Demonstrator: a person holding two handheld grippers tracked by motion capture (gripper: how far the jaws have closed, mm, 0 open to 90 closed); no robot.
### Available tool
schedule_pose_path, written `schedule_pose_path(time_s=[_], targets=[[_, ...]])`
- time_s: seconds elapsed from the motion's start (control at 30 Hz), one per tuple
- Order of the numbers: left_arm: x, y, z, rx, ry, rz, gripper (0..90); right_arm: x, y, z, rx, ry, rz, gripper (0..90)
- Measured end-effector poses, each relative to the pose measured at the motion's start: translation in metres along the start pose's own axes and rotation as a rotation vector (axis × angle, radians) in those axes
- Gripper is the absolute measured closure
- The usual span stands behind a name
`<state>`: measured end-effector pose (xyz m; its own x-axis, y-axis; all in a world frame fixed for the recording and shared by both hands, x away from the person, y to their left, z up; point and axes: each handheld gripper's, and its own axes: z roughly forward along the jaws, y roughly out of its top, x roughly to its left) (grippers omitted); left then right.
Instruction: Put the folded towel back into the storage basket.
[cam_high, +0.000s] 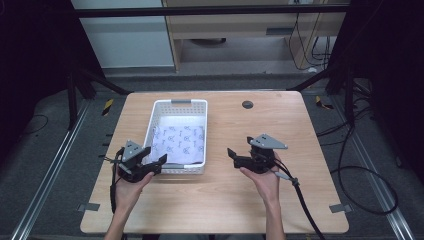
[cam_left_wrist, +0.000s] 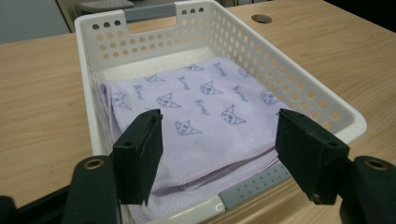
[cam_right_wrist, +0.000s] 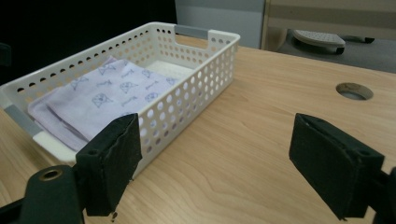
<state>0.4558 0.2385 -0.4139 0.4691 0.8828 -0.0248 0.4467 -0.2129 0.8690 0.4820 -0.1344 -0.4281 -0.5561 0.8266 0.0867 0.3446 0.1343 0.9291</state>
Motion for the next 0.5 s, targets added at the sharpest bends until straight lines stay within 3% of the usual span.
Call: schedule_pose_path(time_s=[0.13,0.3,0.5], targets=[[0.0,-0.005,0.0,0.006,0.002,0.004,30.8,-0.008,-0.013,-0.012,-0.001,-0.018,0.006,16.5],[-0.002,-0.01,-0.002,-0.001,-0.005,0.015,29.8,-0.022,-0.034,-0.029,-0.02,-0.055,0.049,16.4],[-0.007,-0.02,-0.007,0.008,-0.005,0.039,29.1,-0.038,-0.057,-0.045,0.003,-0.103,0.062,16.3]])
